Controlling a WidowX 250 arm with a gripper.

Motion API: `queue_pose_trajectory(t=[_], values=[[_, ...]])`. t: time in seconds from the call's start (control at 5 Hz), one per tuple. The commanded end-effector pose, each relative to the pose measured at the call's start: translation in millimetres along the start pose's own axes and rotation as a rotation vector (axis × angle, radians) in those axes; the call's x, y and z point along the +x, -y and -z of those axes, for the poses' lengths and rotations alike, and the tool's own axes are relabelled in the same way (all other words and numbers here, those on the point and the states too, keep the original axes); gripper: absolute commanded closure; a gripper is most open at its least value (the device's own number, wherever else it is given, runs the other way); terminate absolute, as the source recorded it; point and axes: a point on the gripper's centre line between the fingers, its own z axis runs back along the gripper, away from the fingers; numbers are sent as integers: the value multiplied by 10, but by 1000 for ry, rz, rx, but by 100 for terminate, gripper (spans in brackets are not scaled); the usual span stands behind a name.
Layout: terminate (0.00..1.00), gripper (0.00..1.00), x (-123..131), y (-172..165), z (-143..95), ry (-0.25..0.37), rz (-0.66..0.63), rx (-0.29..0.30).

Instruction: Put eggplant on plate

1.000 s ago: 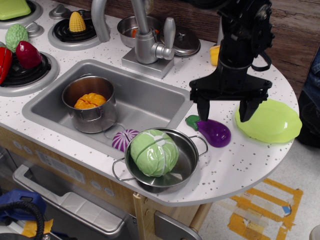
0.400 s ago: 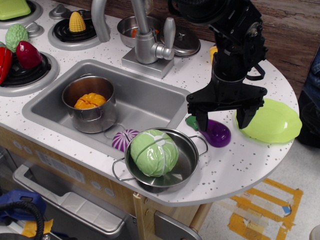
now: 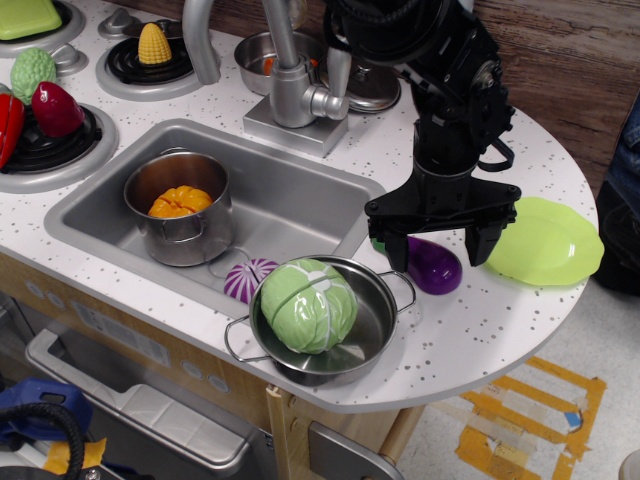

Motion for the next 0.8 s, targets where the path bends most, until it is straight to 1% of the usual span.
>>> queue_pose_trajectory(t=[0.0, 0.2, 0.4, 0.6], values=[[0, 0, 78, 59, -24, 18, 16, -16], [0, 0, 58, 64, 48, 19, 31, 5], [0, 100, 46, 68, 92, 18, 37, 23], [0, 100, 77, 57, -29, 18, 60, 38]])
